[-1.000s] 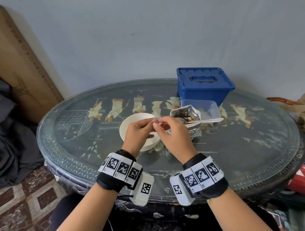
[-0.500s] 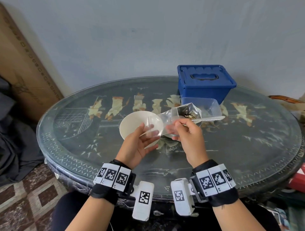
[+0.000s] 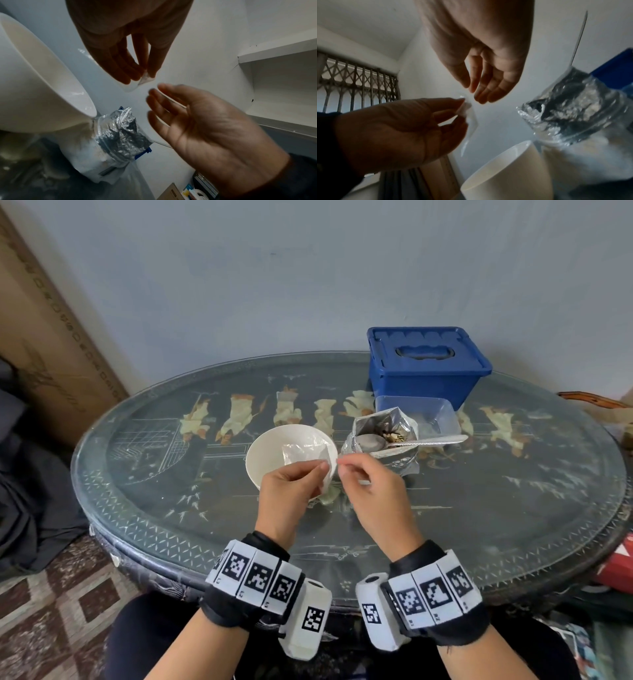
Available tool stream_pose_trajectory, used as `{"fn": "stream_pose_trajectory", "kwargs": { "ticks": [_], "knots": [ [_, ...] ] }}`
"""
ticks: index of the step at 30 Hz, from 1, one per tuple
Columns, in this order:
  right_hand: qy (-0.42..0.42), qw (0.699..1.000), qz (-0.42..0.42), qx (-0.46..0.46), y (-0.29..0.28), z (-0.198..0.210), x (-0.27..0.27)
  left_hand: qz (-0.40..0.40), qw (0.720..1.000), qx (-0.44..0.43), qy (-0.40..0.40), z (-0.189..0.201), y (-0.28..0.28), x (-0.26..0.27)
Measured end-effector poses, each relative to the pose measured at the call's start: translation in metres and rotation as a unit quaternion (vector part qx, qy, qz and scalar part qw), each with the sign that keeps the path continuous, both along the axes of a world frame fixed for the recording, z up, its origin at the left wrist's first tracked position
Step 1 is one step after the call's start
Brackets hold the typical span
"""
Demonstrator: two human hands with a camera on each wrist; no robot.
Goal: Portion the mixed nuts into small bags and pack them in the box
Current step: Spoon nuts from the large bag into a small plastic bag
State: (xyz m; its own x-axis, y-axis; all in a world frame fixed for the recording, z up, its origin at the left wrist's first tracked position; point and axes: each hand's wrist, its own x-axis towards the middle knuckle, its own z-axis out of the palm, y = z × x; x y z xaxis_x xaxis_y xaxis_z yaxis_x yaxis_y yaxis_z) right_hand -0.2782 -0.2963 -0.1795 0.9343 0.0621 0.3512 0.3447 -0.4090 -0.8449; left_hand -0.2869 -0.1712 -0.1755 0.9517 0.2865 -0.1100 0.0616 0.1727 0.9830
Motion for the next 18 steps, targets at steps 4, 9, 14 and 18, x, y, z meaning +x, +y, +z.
{"fn": "stream_pose_trajectory", "kwargs": {
  "ticks": [4, 9, 14, 18],
  "knots": [
    [0.017, 0.999, 0.014, 0.029, 0.006, 0.000, -0.003, -0.039, 0.998, -0.051, -0.003, 0.004, -0.005, -0.002],
    [0.042, 0.998, 0.031, 0.046, 0.002, 0.004, -0.005, -0.058, 0.996, -0.066, -0.003, 0.004, -0.002, -0.001],
    [0.036, 0.999, -0.015, 0.009, -0.002, 0.001, -0.001, -0.054, 0.998, 0.010, -0.023, 0.003, -0.001, -0.001],
    [0.042, 0.999, -0.028, 0.005, -0.007, 0.001, 0.001, -0.101, 0.950, 0.258, -0.146, -0.006, 0.009, -0.005]
  ]
}}
